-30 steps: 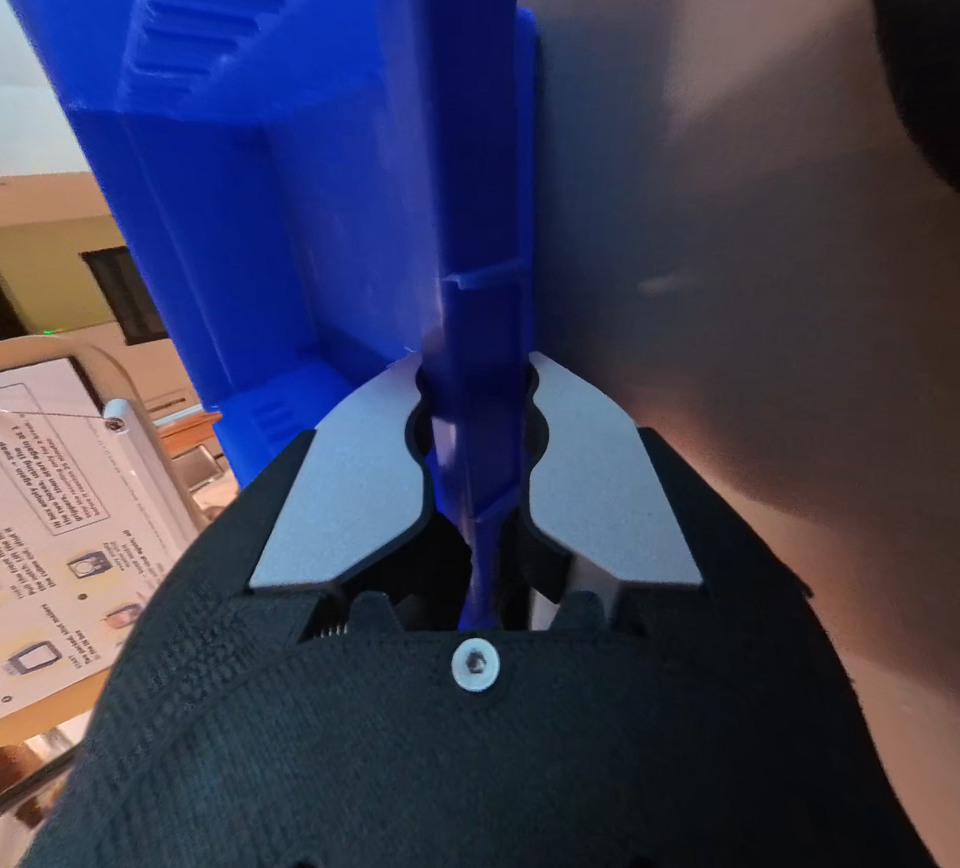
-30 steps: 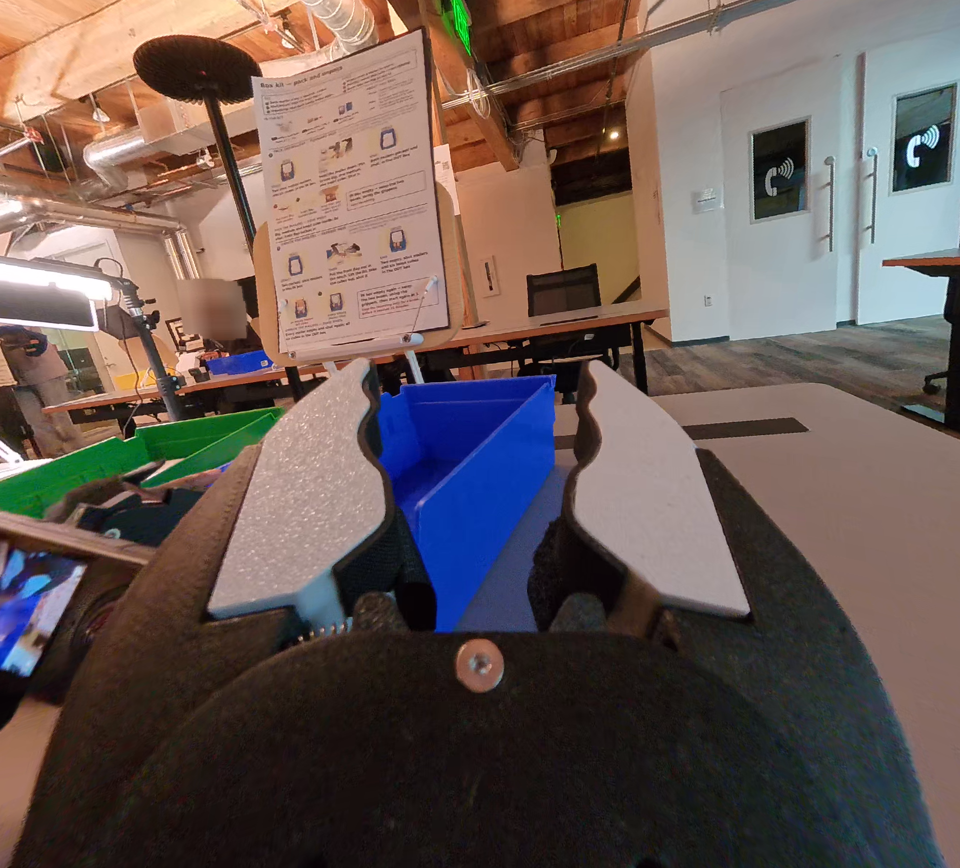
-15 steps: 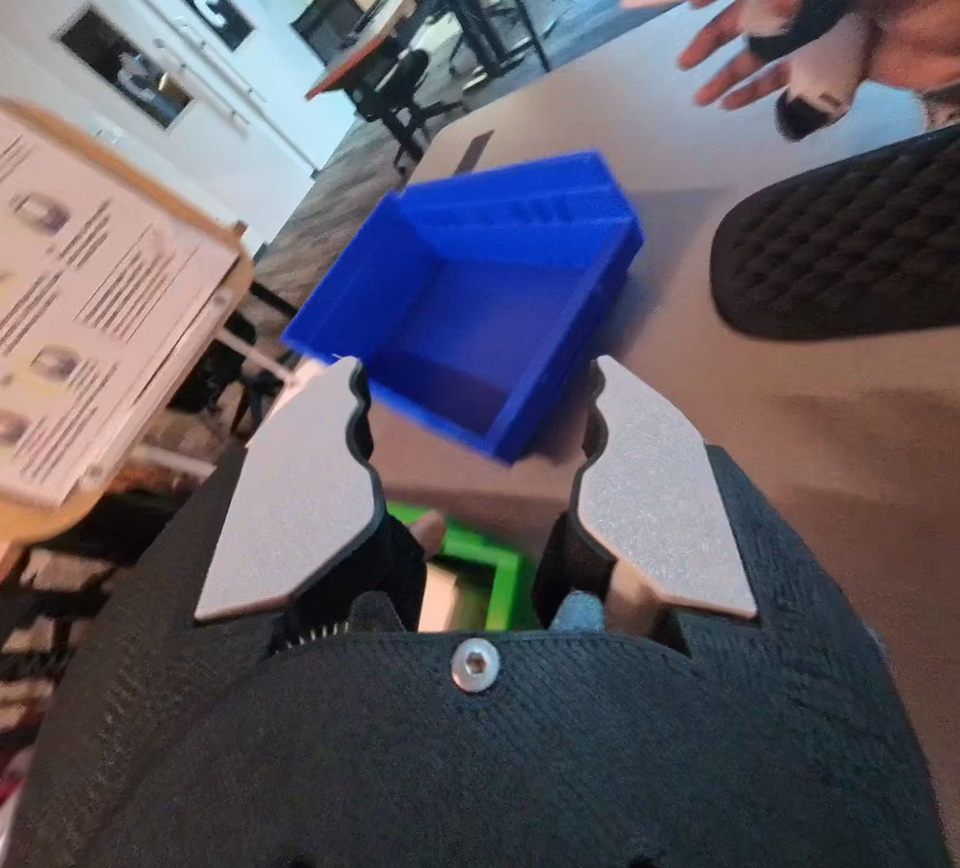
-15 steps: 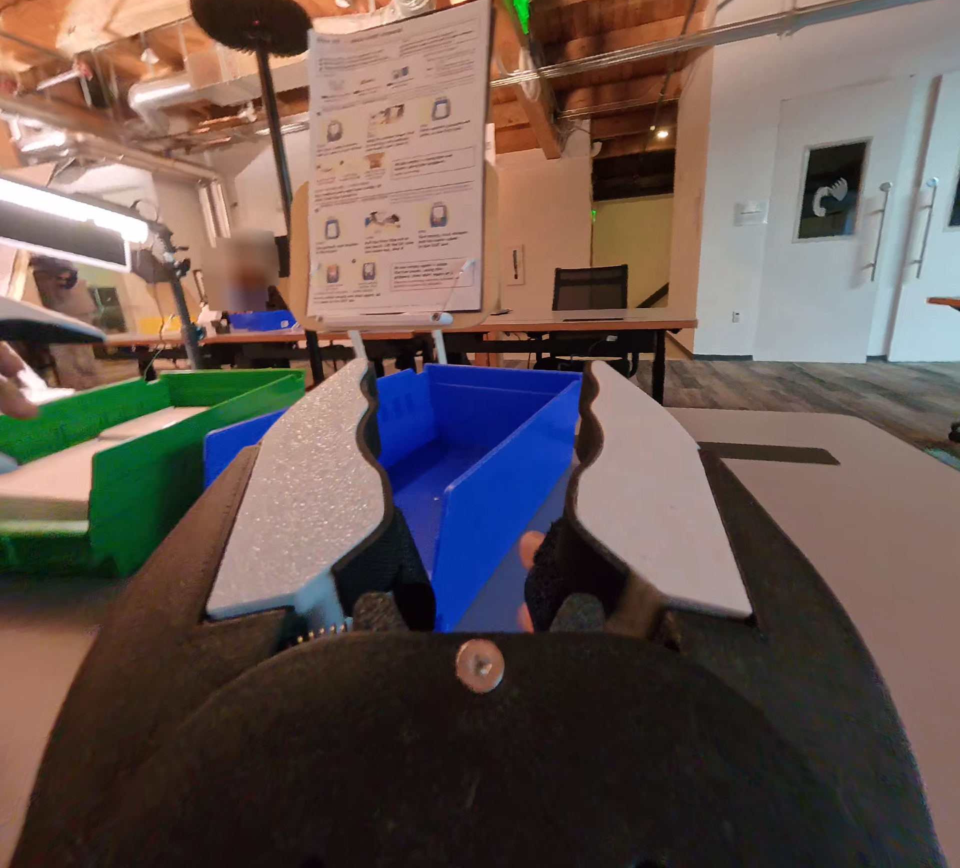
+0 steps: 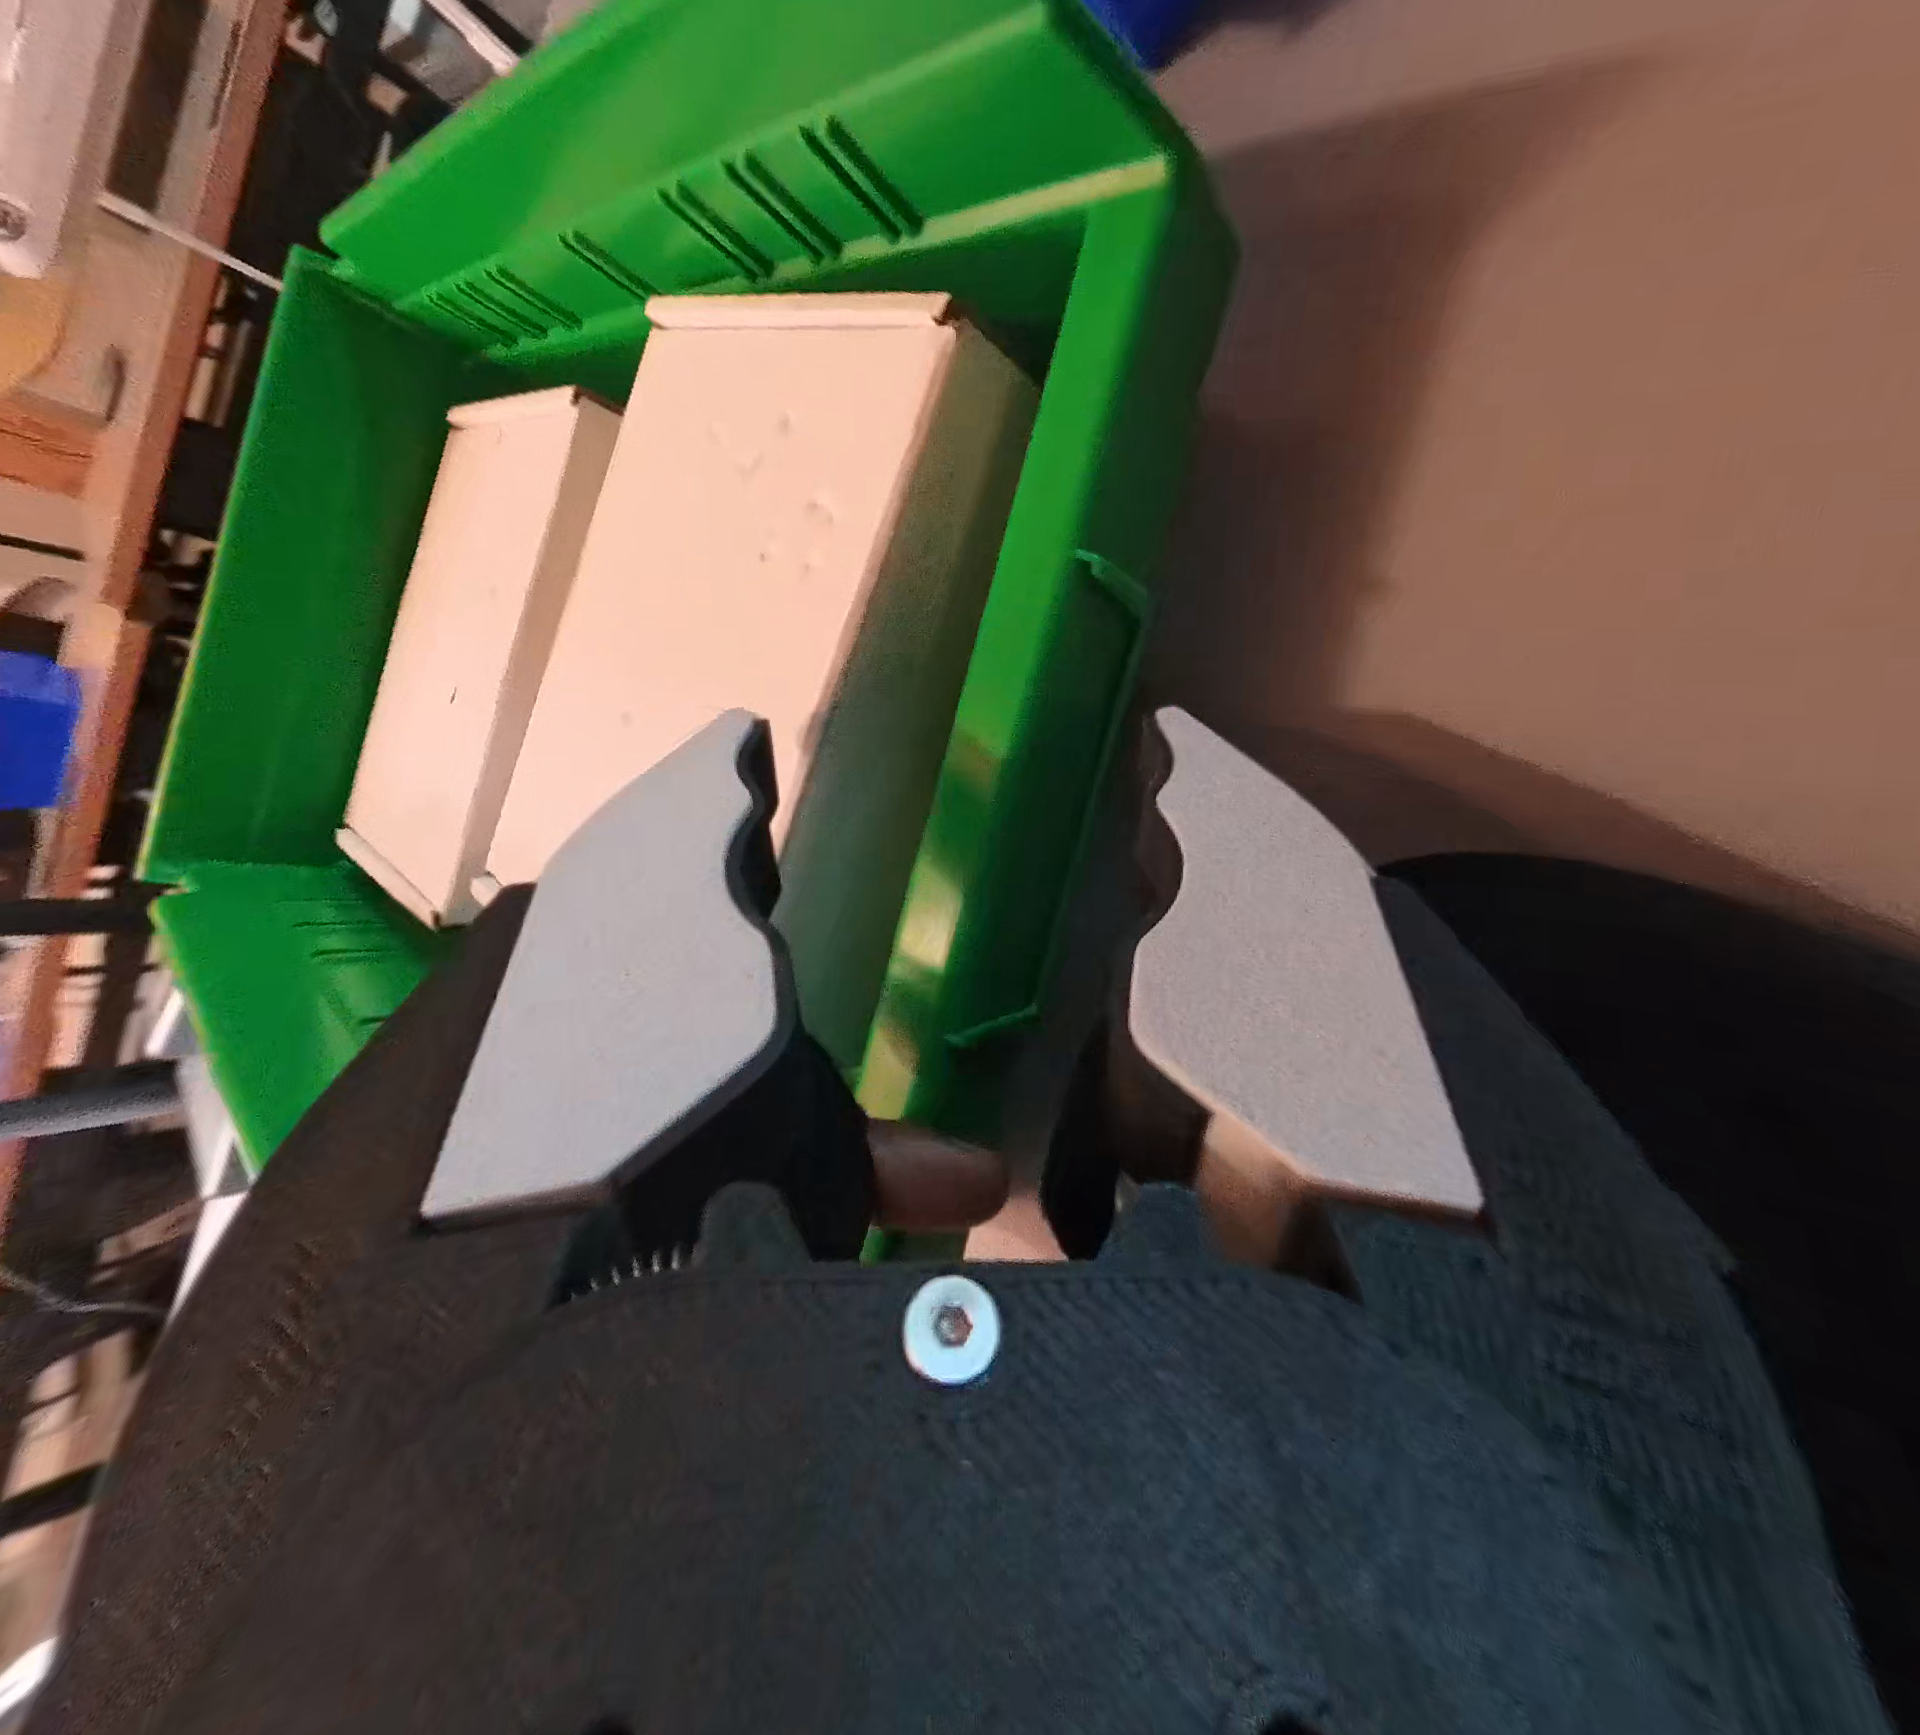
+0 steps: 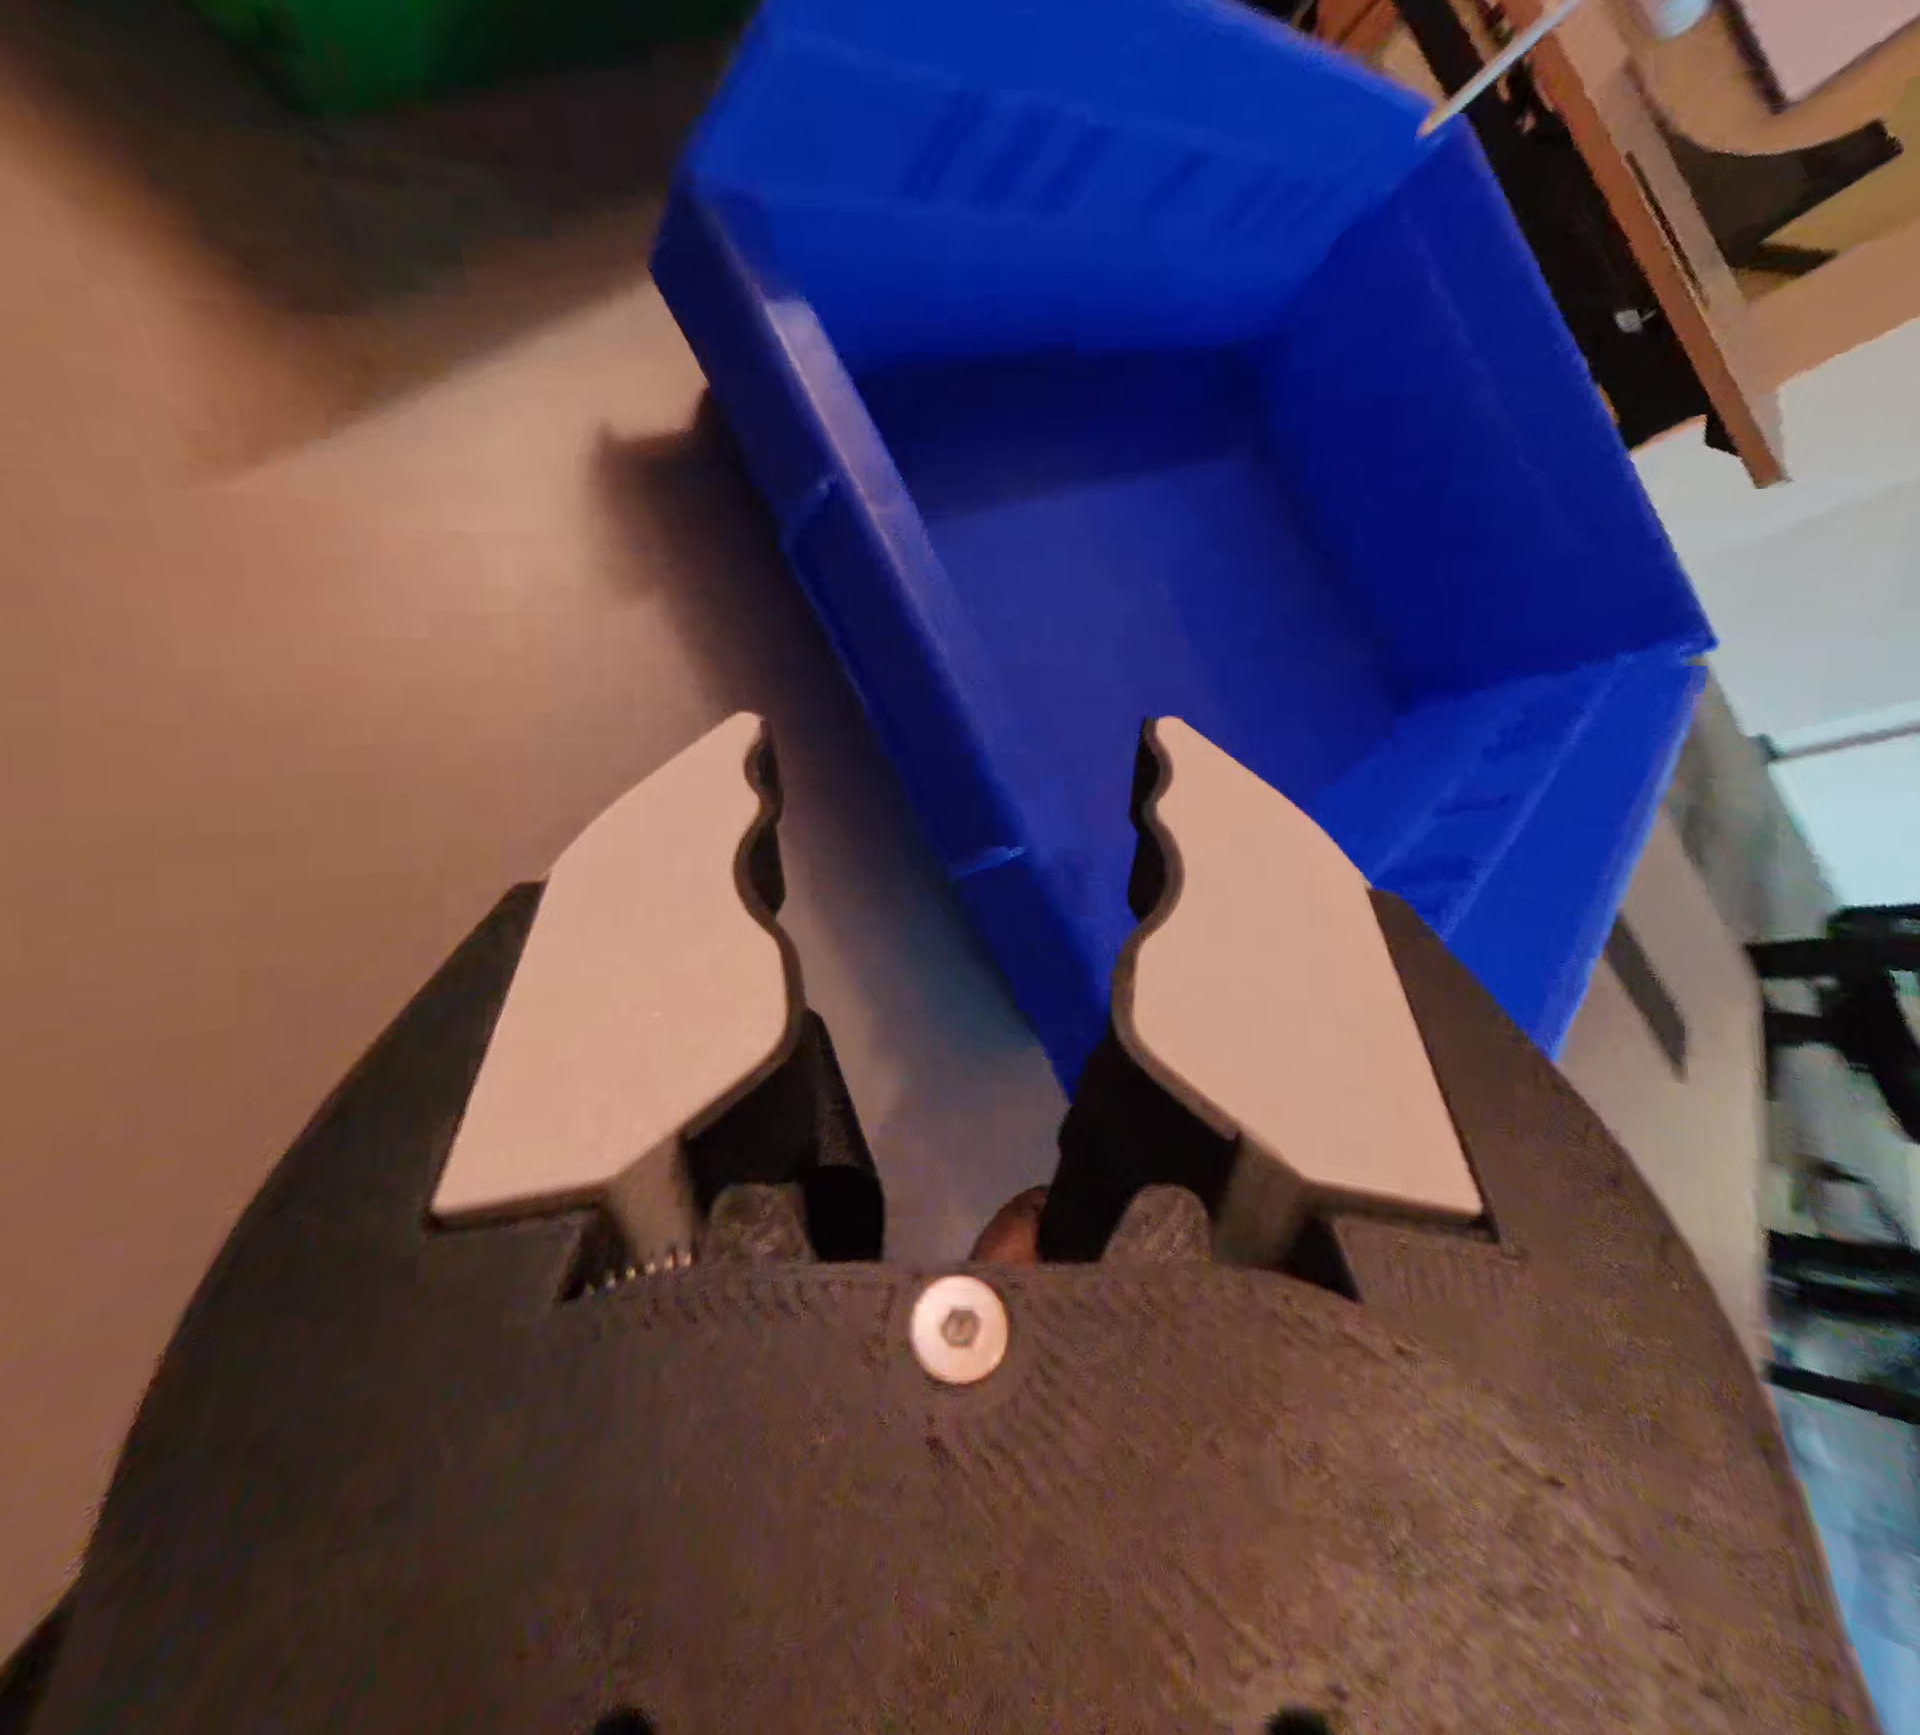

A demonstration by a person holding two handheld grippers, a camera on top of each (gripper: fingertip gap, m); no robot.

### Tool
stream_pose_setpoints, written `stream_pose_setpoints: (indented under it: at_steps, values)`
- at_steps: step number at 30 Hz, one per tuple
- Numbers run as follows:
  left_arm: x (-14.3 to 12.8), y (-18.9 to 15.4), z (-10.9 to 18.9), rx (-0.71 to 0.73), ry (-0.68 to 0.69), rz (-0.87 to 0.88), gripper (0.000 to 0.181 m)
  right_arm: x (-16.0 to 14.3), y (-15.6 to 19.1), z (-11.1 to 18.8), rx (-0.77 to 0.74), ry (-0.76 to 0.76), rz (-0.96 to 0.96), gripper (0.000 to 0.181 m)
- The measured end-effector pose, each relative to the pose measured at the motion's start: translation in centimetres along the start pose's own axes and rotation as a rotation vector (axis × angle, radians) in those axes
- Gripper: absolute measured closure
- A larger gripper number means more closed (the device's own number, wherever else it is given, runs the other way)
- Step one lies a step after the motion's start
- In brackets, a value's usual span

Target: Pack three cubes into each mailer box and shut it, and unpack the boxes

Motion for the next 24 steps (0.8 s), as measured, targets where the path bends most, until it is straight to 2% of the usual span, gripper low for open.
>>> stream_pose_setpoints:
  at_steps: [5,9,21,24]
  values:
    - [-0.3,0.0,-0.5,0.057,0.063,-0.058,0.119,-0.5,0.4,-3.5,-0.007,0.186,0.219,0.121]
    - [-0.4,-0.1,-0.4,0.068,0.074,-0.077,0.120,-1.3,0.4,-4.1,-0.094,0.261,0.341,0.137]
    - [-0.4,-0.4,0.5,0.089,0.147,-0.161,0.126,-1.9,0.4,-3.7,-0.097,0.271,0.363,0.142]
    - [-1.4,-0.8,0.2,0.056,0.215,-0.186,0.129,-2.0,0.4,-3.6,-0.084,0.272,0.359,0.143]
Point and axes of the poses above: each gripper's, where its closed fingertips meet, z back along the fingers, x out of its top, y = z × x across the jaws, the point moved 3 cm from there along z, back along the fingers, and after that the axes turned 9 degrees about z, right-handed, at the moved point
